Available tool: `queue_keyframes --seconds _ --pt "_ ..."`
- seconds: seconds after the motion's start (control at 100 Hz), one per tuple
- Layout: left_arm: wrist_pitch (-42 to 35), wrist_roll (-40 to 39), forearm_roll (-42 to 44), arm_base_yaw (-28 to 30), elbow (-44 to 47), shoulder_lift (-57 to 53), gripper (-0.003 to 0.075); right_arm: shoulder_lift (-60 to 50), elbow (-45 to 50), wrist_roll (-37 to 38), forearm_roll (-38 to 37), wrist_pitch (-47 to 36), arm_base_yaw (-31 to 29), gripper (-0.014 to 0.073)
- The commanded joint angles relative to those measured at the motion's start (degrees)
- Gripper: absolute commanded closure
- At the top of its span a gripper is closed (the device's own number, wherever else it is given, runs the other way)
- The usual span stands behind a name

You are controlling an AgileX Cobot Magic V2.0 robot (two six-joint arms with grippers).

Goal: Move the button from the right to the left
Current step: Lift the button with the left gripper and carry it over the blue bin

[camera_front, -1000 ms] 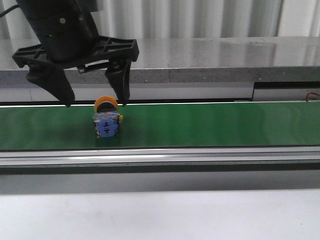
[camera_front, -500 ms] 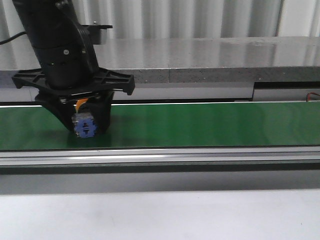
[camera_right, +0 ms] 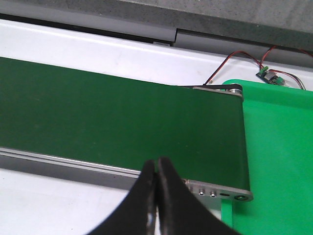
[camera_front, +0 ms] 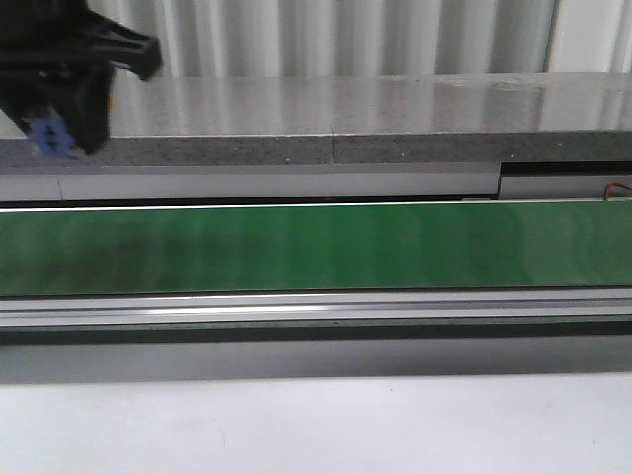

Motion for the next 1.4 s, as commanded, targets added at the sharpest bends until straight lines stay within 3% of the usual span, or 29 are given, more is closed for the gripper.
queue_keyframes --seconds 0.0,0.22,0.41,0.67,1.09,1.39 --pt "0.25 0.38 4.62 3.24 -0.04 -5.89 0.074 0.03 -1.44 0.0 0.88 -4.0 -0.01 0.0661" --pt "-4.54 9.63 4.75 15.85 8.1 -12.63 0.074 0.03 -1.44 0.0 0.88 -4.0 -0.01 0.0661" --pt "-16.16 10.48 2.46 28.77 15.06 -13.83 0.074 0.03 -1.44 0.0 0.88 -4.0 -0.01 0.0661" --pt "-22.76 10.61 2.23 41.62 14.34 -10.36 0.074 0.03 -1.44 0.0 0.88 -3.94 -0.01 0.0661" --pt "-24.77 12.05 0.49 43.96 8.89 6.33 0.074 0.03 -1.44 0.0 0.88 -3.94 -0.01 0.0661" --pt "-25.63 12.09 -0.01 43.96 8.79 10.75 0.074 0.03 -1.44 0.0 0.88 -3.94 -0.01 0.0661"
